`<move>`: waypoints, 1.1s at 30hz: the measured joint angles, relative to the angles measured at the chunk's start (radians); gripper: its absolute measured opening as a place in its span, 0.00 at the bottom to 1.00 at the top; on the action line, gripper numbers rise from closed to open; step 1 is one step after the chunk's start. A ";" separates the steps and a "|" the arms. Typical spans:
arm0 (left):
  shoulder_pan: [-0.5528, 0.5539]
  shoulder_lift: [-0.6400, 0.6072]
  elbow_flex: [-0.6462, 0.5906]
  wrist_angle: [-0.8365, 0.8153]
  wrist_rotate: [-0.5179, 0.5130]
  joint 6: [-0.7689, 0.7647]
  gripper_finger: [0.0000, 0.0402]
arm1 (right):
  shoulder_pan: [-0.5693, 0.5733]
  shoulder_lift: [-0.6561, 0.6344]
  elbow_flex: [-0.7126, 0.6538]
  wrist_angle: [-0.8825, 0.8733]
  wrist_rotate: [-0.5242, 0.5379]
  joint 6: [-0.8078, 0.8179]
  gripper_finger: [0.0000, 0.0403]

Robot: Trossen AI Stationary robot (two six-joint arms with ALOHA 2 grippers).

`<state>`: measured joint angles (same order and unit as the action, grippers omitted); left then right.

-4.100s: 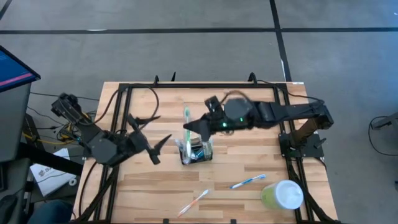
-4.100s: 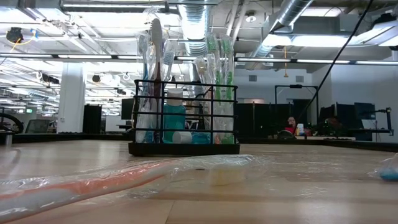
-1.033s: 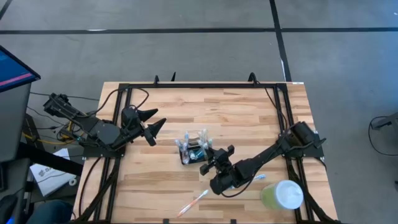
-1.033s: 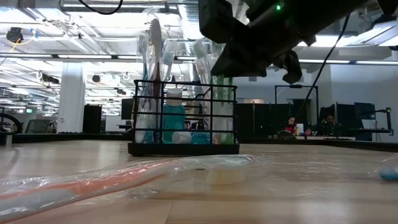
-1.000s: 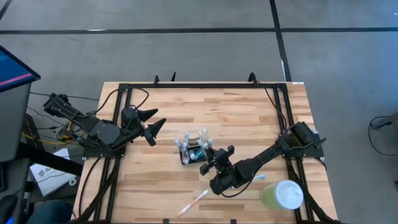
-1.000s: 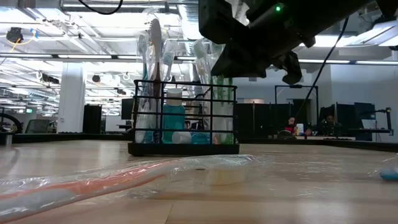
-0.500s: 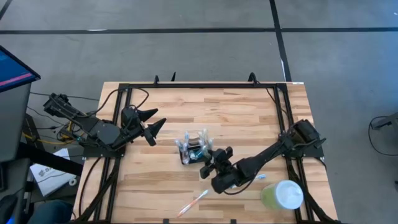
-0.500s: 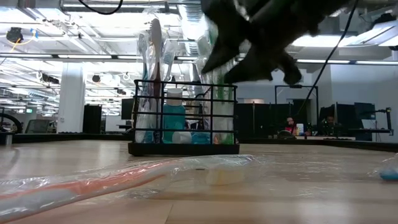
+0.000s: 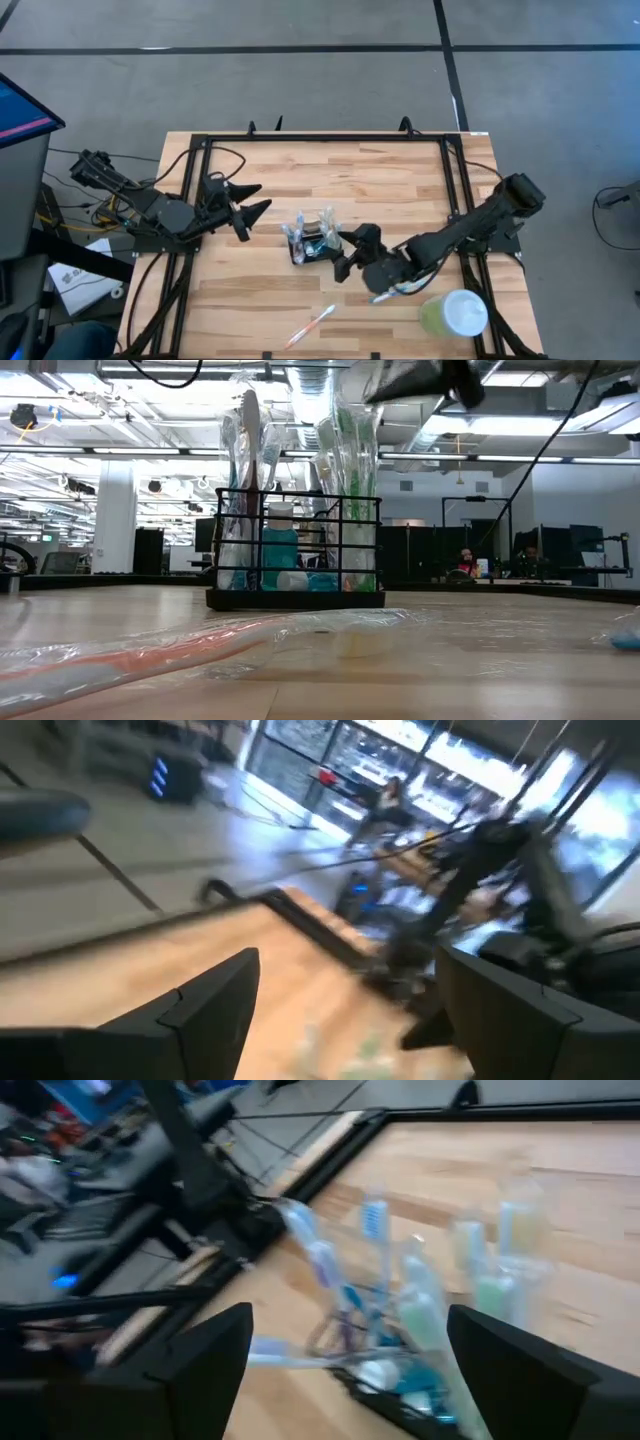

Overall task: Pick & Place toothbrushing station
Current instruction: Put the orange toothbrush into the top right section of the mesh organizer

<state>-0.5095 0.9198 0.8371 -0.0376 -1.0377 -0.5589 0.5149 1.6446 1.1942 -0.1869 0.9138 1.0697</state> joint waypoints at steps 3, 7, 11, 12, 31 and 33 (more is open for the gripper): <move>0.000 -0.001 0.000 0.003 0.115 -0.123 0.72 | 0.001 -0.060 0.001 -0.003 -0.037 -0.007 0.80; -0.022 0.049 0.001 0.015 0.338 -0.135 0.68 | 0.004 -0.137 0.001 0.001 -0.085 -0.039 0.78; -0.099 0.160 0.022 0.015 0.426 -0.159 0.61 | 0.007 -0.211 0.001 0.004 -0.130 -0.086 0.77; -0.121 0.198 0.039 0.021 0.439 -0.162 0.60 | 0.007 -0.227 0.001 0.008 -0.145 -0.097 0.77; -0.215 0.851 0.533 -0.440 0.708 -0.495 0.42 | 0.105 -0.305 0.001 -0.119 -0.391 -0.101 0.77; -0.222 0.892 0.563 -0.523 0.732 -0.538 0.42 | 0.121 -0.305 0.001 -0.145 -0.394 -0.101 0.77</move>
<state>-0.7320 1.8117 1.4001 -0.5610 -0.3058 -1.0965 0.6359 1.3396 1.1950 -0.3321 0.5202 0.9689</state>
